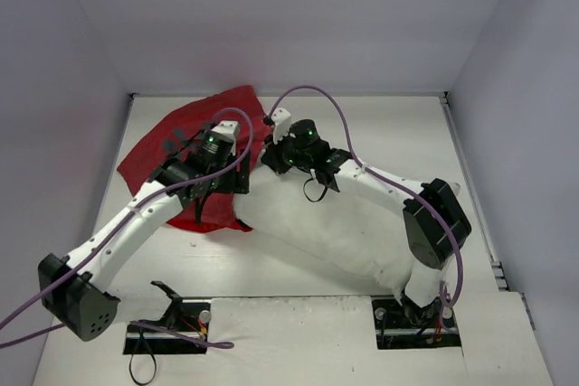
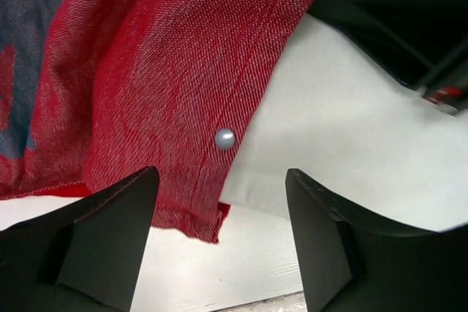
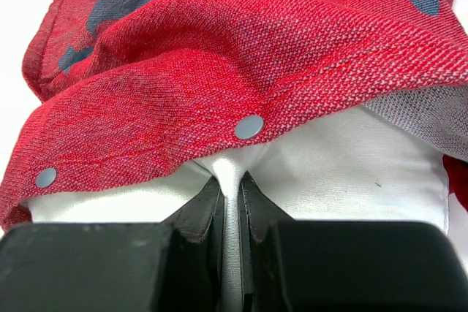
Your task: Put the pillow into the pillowcase
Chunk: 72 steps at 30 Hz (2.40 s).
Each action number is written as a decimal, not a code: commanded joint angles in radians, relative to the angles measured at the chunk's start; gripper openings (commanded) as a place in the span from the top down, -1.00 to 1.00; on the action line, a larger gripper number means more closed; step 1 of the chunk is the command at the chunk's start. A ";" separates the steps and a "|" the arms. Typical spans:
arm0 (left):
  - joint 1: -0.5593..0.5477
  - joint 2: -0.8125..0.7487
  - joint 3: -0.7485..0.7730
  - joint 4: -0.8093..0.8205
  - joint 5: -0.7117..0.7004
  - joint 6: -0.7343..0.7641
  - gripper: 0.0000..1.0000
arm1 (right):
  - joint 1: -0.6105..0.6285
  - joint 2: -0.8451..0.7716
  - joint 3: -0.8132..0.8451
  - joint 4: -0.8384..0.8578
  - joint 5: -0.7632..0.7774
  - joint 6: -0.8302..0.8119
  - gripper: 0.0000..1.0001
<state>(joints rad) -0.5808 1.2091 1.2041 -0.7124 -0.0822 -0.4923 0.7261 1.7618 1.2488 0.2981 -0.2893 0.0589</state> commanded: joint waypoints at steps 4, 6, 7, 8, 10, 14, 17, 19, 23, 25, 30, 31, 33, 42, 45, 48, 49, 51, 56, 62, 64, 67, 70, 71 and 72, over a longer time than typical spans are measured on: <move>0.004 0.105 0.043 0.111 -0.043 0.087 -0.33 | 0.003 -0.031 0.024 0.045 -0.045 0.016 1.00; 0.007 0.124 0.046 0.123 -0.066 0.098 -0.28 | 0.003 -0.041 0.018 0.045 -0.047 0.019 1.00; 0.010 0.139 0.045 0.126 -0.074 0.103 -0.24 | 0.003 -0.045 0.012 0.045 -0.044 0.018 1.00; 0.012 0.145 0.045 0.129 -0.076 0.104 -0.16 | 0.003 -0.050 0.011 0.045 -0.040 0.019 1.00; 0.013 0.153 0.046 0.126 -0.065 0.109 0.54 | 0.004 -0.054 0.005 0.045 -0.034 0.013 1.00; -0.011 0.095 0.070 0.100 0.057 0.091 1.00 | -0.002 -0.047 0.032 0.046 0.016 0.012 1.00; -0.150 0.003 0.136 0.090 0.166 -0.032 1.00 | -0.011 -0.036 0.092 0.045 0.093 0.022 1.00; -0.279 0.006 0.178 0.096 0.232 -0.089 1.00 | -0.013 -0.022 0.126 0.045 0.137 0.041 1.00; -0.353 0.032 0.102 0.188 0.315 -0.202 1.00 | -0.013 0.017 0.198 0.045 0.245 0.085 1.00; -0.343 0.021 0.020 0.197 0.222 -0.204 1.00 | -0.013 0.034 0.207 0.047 0.286 0.111 1.00; -0.157 -0.039 -0.103 0.195 0.153 -0.265 1.00 | -0.014 0.045 0.213 0.045 0.260 0.111 1.00; -0.133 -0.045 -0.130 0.197 0.138 -0.264 1.00 | -0.017 0.042 0.210 0.044 0.247 0.104 1.00; -0.081 -0.057 -0.143 0.197 0.105 -0.244 1.00 | -0.022 0.010 0.193 0.039 0.202 0.056 0.67; -0.048 -0.022 -0.080 0.197 0.127 -0.210 1.00 | -0.074 -0.298 -0.026 -0.137 0.038 -0.175 -0.84; -0.045 -0.006 -0.069 0.197 0.150 -0.203 1.00 | -0.073 -0.363 -0.112 -0.197 0.010 -0.186 -0.96; -0.047 0.004 -0.060 0.199 0.168 -0.198 1.00 | -0.067 -0.401 -0.213 -0.231 -0.034 -0.136 -1.00; -0.047 0.009 -0.055 0.199 0.174 -0.195 1.00 | -0.063 -0.403 -0.235 -0.231 -0.039 -0.122 -1.00; -0.045 0.020 -0.041 0.199 0.199 -0.195 1.00 | -0.028 -0.388 -0.268 -0.228 -0.040 -0.090 -1.00; -0.050 0.059 0.026 0.200 0.265 -0.213 1.00 | 0.024 -0.219 -0.227 -0.205 -0.094 -0.059 1.00; -0.244 0.165 0.369 0.220 0.418 -0.281 1.00 | 0.016 -0.111 0.168 -0.149 0.014 0.044 1.00; -0.257 0.138 0.303 0.289 0.441 -0.343 1.00 | 0.007 -0.076 0.214 -0.148 0.039 0.080 1.00; -0.235 0.051 0.087 0.408 0.450 -0.443 1.00 | 0.019 -0.056 0.184 -0.116 0.085 0.114 1.00; -0.226 -0.017 -0.040 0.381 0.405 -0.459 1.00 | 0.042 -0.056 0.111 -0.079 0.125 0.153 1.00; -0.215 -0.049 -0.058 0.326 0.347 -0.439 1.00 | 0.045 -0.058 0.094 -0.070 0.125 0.163 1.00; -0.209 -0.066 -0.073 0.299 0.317 -0.422 1.00 | 0.045 -0.061 0.065 -0.067 0.122 0.165 1.00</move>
<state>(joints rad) -0.7776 1.1961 1.1465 -0.4427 0.1860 -0.8608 0.7536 1.7073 1.3415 0.0547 -0.2115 0.1612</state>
